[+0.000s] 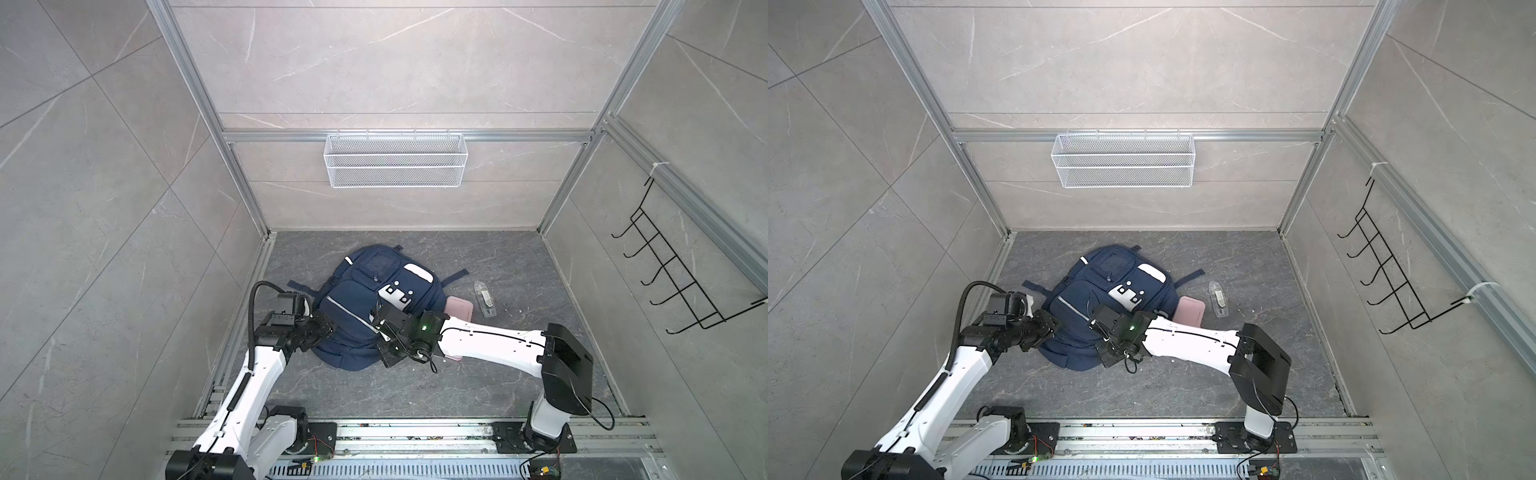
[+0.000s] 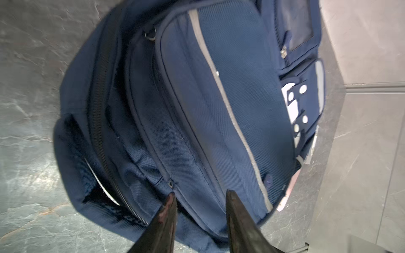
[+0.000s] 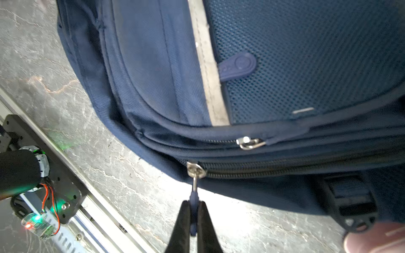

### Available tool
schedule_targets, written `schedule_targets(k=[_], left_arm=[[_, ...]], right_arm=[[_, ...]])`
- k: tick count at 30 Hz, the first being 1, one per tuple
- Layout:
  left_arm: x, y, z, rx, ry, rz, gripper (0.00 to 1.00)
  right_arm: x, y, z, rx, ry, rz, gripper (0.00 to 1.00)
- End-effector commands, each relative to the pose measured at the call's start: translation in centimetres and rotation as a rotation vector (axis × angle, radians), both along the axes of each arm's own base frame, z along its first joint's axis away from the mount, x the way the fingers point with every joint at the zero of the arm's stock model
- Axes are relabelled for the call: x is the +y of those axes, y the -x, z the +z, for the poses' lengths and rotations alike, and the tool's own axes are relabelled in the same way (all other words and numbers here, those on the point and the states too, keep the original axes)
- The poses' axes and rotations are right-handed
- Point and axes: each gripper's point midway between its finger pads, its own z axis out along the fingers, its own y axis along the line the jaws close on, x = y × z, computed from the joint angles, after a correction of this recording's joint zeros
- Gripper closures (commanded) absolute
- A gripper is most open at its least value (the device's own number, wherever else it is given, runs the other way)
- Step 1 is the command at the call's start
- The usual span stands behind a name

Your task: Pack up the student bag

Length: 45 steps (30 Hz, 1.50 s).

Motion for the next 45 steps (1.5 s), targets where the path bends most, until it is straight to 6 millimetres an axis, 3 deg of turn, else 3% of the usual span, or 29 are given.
schedule_targets(k=[1,5,15,17,20,22,28,32,39,45], left_arm=[[-1.4,-1.3,0.7,-0.035,0.027,-0.045,0.60],[-2.3,-2.4,0.3,-0.042,0.037,-0.044,0.61],[-3.9,-4.8,1.8,-0.100,0.030,-0.044,0.65],[-4.1,-5.1,1.5,-0.093,0.033,-0.039,0.73],[-5.3,-5.7,1.9,-0.098,0.060,-0.054,1.00],[-6.5,-6.0,3.1,-0.125,0.077,-0.078,1.00],[-8.9,-6.2,6.8,-0.200,0.115,-0.104,1.00],[-9.0,-5.9,7.4,-0.216,0.114,-0.086,1.00],[-7.4,-4.9,6.0,-0.199,0.071,-0.028,1.00],[-4.9,-3.6,4.8,-0.192,0.007,0.042,1.00]], right_arm=[[0.4,-0.4,2.6,-0.024,-0.088,-0.021,1.00],[0.2,-0.2,3.2,-0.025,-0.106,-0.023,1.00],[-0.6,0.1,3.1,-0.022,-0.103,-0.029,1.00],[-0.6,0.2,3.2,-0.022,-0.107,-0.028,1.00],[-0.2,0.5,3.1,-0.003,-0.118,-0.010,1.00],[0.1,0.7,2.7,0.012,-0.118,0.000,1.00],[2.7,2.1,2.3,0.051,-0.161,0.048,1.00],[5.3,2.4,3.3,0.053,-0.205,0.072,1.00],[9.7,-0.7,5.1,0.012,-0.269,-0.032,1.00],[11.6,-4.1,4.5,0.009,-0.303,-0.147,1.00]])
